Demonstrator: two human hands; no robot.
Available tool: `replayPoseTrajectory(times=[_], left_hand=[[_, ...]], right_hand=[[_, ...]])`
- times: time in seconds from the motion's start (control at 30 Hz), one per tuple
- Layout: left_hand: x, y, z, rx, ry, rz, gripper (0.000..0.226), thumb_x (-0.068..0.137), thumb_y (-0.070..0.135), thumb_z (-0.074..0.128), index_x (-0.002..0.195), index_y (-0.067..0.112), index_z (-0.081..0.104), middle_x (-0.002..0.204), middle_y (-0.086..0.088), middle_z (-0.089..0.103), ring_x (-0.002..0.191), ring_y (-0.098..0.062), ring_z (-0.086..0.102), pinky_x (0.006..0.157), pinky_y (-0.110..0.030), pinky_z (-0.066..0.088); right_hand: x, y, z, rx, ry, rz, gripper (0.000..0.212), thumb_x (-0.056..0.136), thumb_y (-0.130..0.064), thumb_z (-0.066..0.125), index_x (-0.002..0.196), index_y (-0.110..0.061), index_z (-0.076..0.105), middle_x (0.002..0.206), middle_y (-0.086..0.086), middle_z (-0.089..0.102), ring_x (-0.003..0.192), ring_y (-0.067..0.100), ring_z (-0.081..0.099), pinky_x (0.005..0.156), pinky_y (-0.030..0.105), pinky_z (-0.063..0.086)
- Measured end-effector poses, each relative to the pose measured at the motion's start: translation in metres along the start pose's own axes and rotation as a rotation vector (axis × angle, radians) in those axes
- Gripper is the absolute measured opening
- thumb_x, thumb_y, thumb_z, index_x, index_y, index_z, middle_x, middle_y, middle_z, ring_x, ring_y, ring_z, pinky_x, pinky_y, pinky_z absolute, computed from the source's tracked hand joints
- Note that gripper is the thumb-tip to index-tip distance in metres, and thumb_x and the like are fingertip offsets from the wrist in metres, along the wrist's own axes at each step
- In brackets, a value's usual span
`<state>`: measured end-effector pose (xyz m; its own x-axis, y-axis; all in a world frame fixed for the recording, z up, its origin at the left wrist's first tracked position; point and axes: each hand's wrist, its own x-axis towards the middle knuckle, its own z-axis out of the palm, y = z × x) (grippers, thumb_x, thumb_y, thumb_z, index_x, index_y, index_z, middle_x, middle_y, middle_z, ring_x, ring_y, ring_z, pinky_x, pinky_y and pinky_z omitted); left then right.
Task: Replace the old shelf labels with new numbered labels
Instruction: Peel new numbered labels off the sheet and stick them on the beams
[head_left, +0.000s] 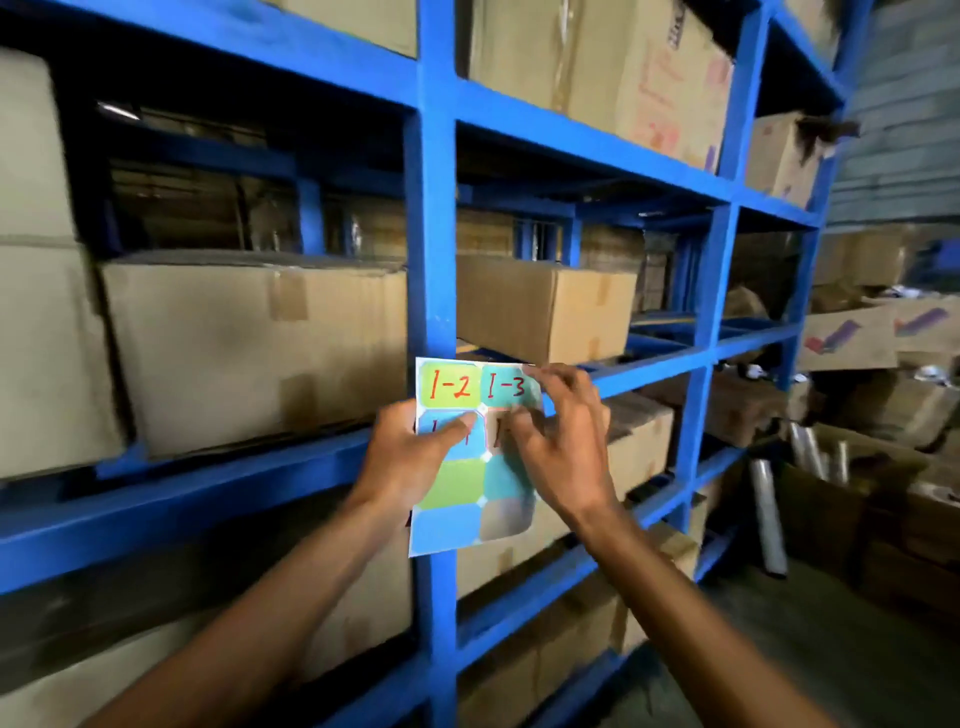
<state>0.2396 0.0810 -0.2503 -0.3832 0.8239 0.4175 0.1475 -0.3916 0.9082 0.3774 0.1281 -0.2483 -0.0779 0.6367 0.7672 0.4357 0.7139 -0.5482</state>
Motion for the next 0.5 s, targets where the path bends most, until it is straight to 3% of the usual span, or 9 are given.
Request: replayPoseTrajectory(times=[0.13, 0.27, 0.4, 0.5], left_hand=[[0.002, 0.038, -0.058, 0.043, 0.082, 0.092, 0.007, 0.082, 0.007, 0.069, 0.085, 0.014, 0.071, 0.072, -0.004, 0.072, 0.054, -0.006, 0.064, 0.049, -0.02, 0.053], [0.005, 0.065, -0.097, 0.11, 0.097, 0.161, 0.011, 0.086, 0.005, 0.064, 0.088, 0.014, 0.07, 0.082, -0.008, 0.073, 0.064, -0.012, 0.068, 0.056, -0.025, 0.056], [0.013, 0.084, -0.125, 0.211, 0.129, 0.233, 0.013, 0.086, 0.007, 0.064, 0.087, 0.019, 0.069, 0.077, 0.004, 0.073, 0.063, -0.005, 0.069, 0.053, -0.018, 0.055], [0.02, 0.091, -0.14, 0.312, 0.196, 0.254, 0.008, 0.085, 0.013, 0.067, 0.092, 0.016, 0.071, 0.085, -0.004, 0.075, 0.07, -0.014, 0.072, 0.062, -0.031, 0.06]], right_hand=[[0.024, -0.069, 0.034, -0.045, -0.044, -0.167, 0.037, 0.084, -0.018, 0.057, 0.121, -0.019, 0.06, 0.132, 0.006, 0.049, 0.124, 0.019, 0.04, 0.102, 0.029, 0.021], [0.042, -0.114, 0.058, -0.026, -0.056, -0.323, 0.032, 0.089, -0.02, 0.052, 0.119, -0.016, 0.061, 0.14, 0.004, 0.044, 0.128, 0.014, 0.031, 0.105, 0.029, 0.018], [0.055, -0.143, 0.078, 0.002, -0.062, -0.423, 0.029, 0.09, -0.02, 0.05, 0.114, -0.014, 0.065, 0.143, 0.003, 0.043, 0.131, 0.017, 0.032, 0.109, 0.035, 0.018], [0.064, -0.155, 0.092, 0.038, -0.05, -0.469, 0.025, 0.089, -0.021, 0.052, 0.108, -0.014, 0.068, 0.142, 0.002, 0.044, 0.129, 0.016, 0.033, 0.104, 0.027, 0.014]])
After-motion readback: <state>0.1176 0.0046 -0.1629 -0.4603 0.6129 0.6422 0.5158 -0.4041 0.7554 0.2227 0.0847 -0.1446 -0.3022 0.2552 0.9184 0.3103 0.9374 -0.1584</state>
